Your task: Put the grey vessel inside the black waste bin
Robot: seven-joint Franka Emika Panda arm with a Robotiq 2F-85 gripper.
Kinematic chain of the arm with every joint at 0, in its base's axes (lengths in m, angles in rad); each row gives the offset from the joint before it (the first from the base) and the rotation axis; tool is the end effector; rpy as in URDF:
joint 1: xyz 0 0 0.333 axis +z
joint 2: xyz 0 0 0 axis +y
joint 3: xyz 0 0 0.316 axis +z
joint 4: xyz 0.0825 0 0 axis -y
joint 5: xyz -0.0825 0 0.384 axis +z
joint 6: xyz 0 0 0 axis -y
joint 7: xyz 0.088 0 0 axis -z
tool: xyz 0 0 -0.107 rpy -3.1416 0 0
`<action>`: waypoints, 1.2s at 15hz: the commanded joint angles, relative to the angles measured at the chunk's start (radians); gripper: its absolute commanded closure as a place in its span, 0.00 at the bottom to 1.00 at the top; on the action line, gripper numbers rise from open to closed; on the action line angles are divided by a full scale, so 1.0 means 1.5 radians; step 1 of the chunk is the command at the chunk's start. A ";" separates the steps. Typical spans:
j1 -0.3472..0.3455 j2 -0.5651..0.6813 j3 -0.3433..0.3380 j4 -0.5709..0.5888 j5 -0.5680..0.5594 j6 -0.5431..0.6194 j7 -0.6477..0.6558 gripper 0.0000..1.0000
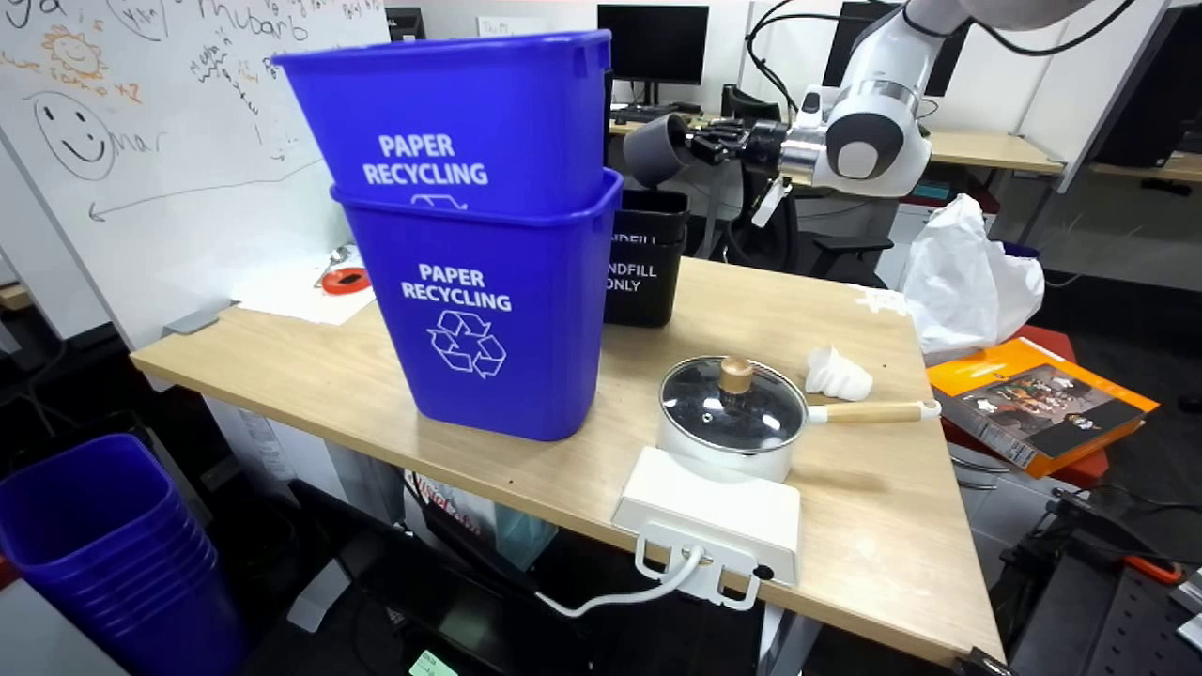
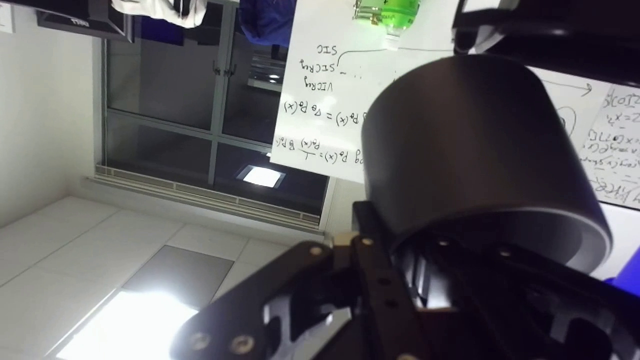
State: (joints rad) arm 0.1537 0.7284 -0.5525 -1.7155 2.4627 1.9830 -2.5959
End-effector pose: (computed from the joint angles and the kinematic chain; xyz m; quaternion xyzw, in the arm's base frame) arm 0.6828 -0.1808 0.2554 -0.6766 -0.2061 -0.7042 0.0620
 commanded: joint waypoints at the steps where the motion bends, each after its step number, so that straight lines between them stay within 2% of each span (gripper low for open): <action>1: -0.083 -0.031 0.089 -0.010 -0.035 -0.040 -0.010 0.96; 7: -0.157 -0.048 0.172 -0.016 -0.105 -0.031 0.065 0.96; 8: -0.123 -0.087 0.183 0.018 -0.118 0.056 0.110 0.96; 10: -0.120 -0.095 0.211 0.050 -0.126 0.077 0.152 0.96; 13: -0.099 -0.112 0.247 0.097 -0.153 0.156 0.200 0.96; 18: -0.090 -0.110 0.254 0.098 -0.227 0.242 0.195 0.96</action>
State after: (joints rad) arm 0.0278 0.5595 -0.1790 -1.5760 2.1892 2.2884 -2.3026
